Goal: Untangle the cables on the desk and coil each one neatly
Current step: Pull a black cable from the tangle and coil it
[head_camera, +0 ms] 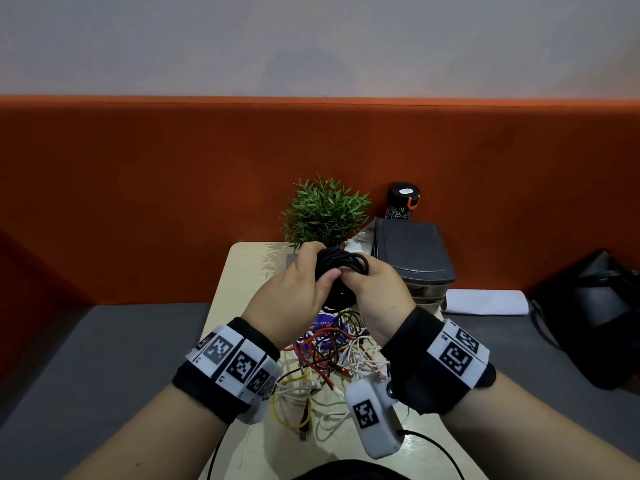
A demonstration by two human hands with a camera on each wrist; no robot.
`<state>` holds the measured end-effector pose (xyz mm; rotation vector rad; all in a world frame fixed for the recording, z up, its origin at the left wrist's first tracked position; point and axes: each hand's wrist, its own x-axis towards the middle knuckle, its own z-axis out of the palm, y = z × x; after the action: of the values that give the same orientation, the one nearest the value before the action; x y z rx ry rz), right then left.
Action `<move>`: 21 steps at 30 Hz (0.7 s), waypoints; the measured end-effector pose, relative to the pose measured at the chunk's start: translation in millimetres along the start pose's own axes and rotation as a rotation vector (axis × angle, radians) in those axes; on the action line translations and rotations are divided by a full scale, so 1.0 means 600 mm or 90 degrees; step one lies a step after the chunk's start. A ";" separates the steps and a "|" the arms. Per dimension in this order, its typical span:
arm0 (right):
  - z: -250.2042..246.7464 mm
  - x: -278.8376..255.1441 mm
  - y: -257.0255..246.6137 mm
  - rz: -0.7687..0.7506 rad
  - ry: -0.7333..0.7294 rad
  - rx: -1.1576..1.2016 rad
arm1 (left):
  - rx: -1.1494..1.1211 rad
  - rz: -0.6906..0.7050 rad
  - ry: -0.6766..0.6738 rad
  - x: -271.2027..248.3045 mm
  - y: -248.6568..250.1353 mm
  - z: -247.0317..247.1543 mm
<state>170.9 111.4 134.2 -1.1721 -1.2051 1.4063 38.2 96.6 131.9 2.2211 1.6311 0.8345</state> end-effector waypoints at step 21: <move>-0.002 0.019 -0.025 0.123 -0.121 0.248 | 0.104 0.049 0.063 0.028 -0.033 -0.011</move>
<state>171.4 124.6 147.9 -0.9141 -0.9026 1.8349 22.3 118.0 132.1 2.4037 1.7248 0.8723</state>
